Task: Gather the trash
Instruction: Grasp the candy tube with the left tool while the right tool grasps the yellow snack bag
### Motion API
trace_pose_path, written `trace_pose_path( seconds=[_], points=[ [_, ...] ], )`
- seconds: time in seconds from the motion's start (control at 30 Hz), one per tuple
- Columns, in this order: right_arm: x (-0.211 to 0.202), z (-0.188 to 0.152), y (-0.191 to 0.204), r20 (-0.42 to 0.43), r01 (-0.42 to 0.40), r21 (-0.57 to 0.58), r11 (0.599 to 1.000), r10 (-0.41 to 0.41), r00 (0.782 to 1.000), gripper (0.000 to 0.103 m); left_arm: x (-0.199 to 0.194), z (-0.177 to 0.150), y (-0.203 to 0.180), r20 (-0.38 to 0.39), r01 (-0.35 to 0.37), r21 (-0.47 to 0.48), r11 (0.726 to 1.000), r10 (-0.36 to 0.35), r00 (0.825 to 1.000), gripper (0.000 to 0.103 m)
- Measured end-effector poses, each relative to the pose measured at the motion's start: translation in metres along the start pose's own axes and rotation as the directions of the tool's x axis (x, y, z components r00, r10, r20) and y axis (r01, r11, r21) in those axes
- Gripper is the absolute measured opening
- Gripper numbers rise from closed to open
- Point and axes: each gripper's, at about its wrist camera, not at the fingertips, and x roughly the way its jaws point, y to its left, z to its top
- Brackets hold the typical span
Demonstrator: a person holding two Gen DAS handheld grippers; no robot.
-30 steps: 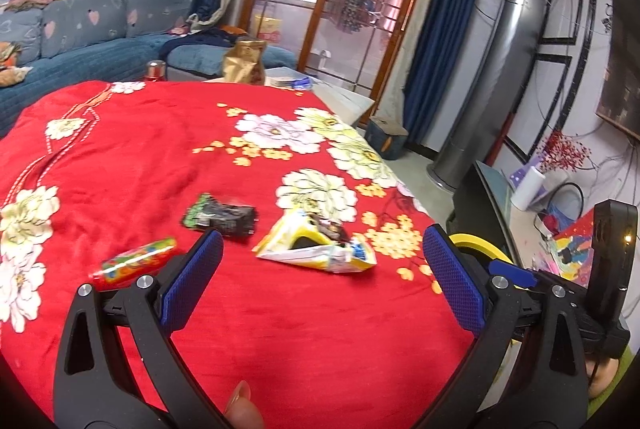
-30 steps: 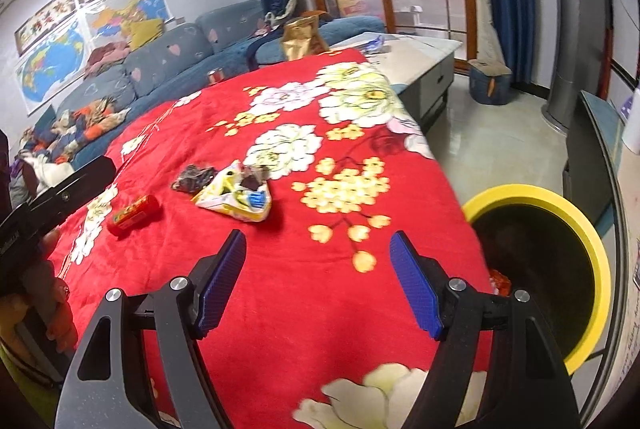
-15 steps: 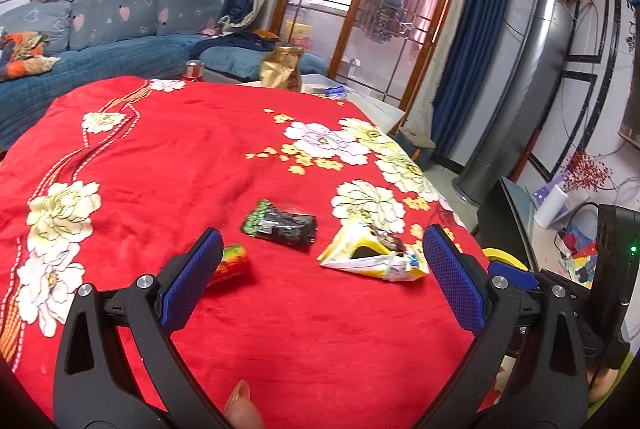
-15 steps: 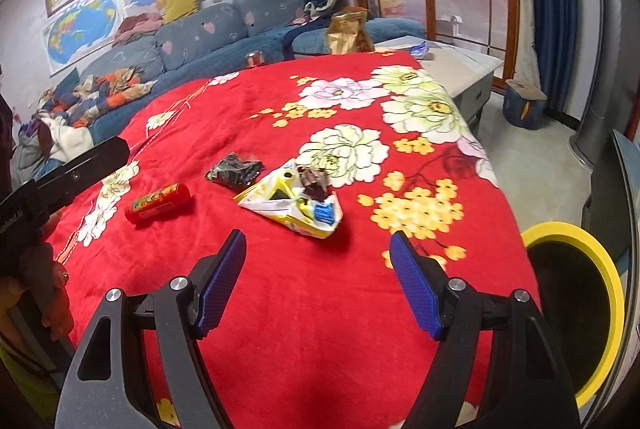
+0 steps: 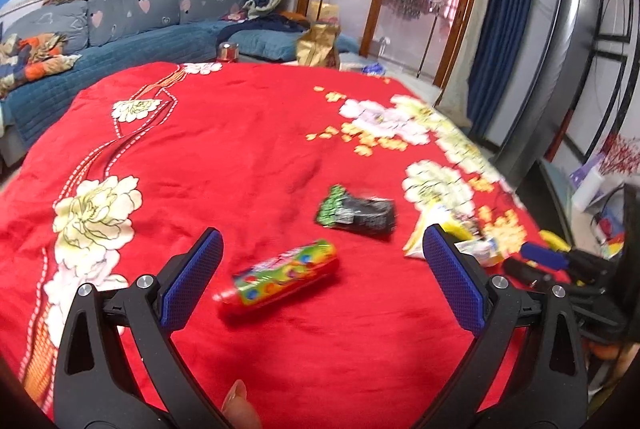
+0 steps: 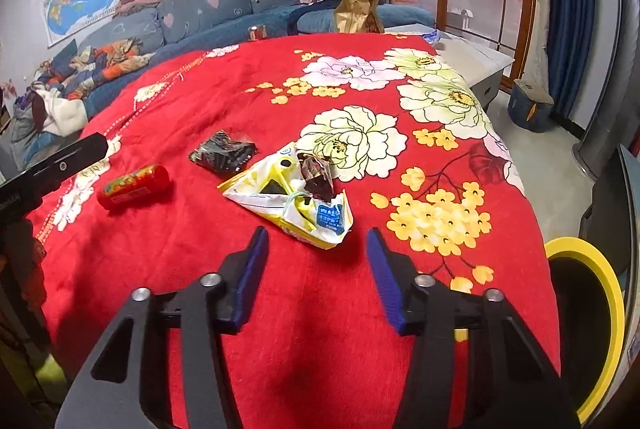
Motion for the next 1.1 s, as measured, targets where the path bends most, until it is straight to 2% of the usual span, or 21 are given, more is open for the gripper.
trace_pose_path(
  seconds=[0.27, 0.37, 0.47, 0.5, 0.63, 0.7, 0.77, 0.83, 0.97, 1.1],
  points=[
    [0.010, 0.004, 0.008, -0.017, -0.008, -0.039, 0.999, 0.007, 1.000, 0.040, 0.029, -0.004, 0.016, -0.102, -0.022, 0.095, 0.995, 0.032, 0.994, 0.092],
    [0.017, 0.005, 0.014, -0.022, 0.015, -0.078, 0.997, -0.016, 1.000, 0.039, 0.039, -0.007, 0.018, -0.137, -0.022, 0.131, 0.991, 0.040, 0.990, 0.092],
    [0.025, 0.004, 0.017, -0.037, 0.033, -0.100, 0.994, -0.036, 0.999, 0.029, 0.046, -0.009, 0.021, -0.165, -0.002, 0.135, 0.991, 0.024, 0.986, 0.089],
    [0.027, 0.003, 0.018, -0.037, 0.043, -0.112, 0.993, -0.047, 0.998, 0.021, 0.048, -0.010, 0.022, -0.171, 0.003, 0.133, 0.991, 0.020, 0.985, 0.086],
    [0.027, -0.002, 0.014, -0.051, 0.012, -0.097, 0.995, -0.017, 0.999, 0.017, 0.055, -0.016, 0.023, -0.199, 0.017, 0.122, 0.992, 0.007, 0.980, 0.072],
    [0.024, -0.005, 0.014, -0.056, -0.006, -0.093, 0.996, 0.001, 0.998, 0.011, 0.056, -0.018, 0.021, -0.207, 0.023, 0.123, 0.992, 0.003, 0.978, 0.071],
    [0.019, -0.008, 0.016, -0.059, -0.026, -0.085, 0.996, 0.021, 0.998, 0.010, 0.057, -0.021, 0.019, -0.214, 0.029, 0.128, 0.991, -0.001, 0.977, 0.070],
    [0.012, -0.012, 0.017, -0.059, -0.047, -0.078, 0.996, 0.042, 0.997, 0.010, 0.056, -0.025, 0.016, -0.221, 0.034, 0.137, 0.990, -0.003, 0.975, 0.060],
    [-0.001, -0.021, 0.020, -0.066, -0.095, -0.065, 0.993, 0.091, 0.994, 0.009, 0.052, -0.028, 0.011, -0.221, 0.033, 0.152, 0.988, 0.002, 0.975, 0.053],
    [-0.014, -0.032, 0.023, -0.073, -0.132, -0.045, 0.990, 0.129, 0.989, 0.009, 0.046, -0.034, 0.006, -0.227, 0.047, 0.156, 0.987, -0.011, 0.974, 0.038]
  ],
)
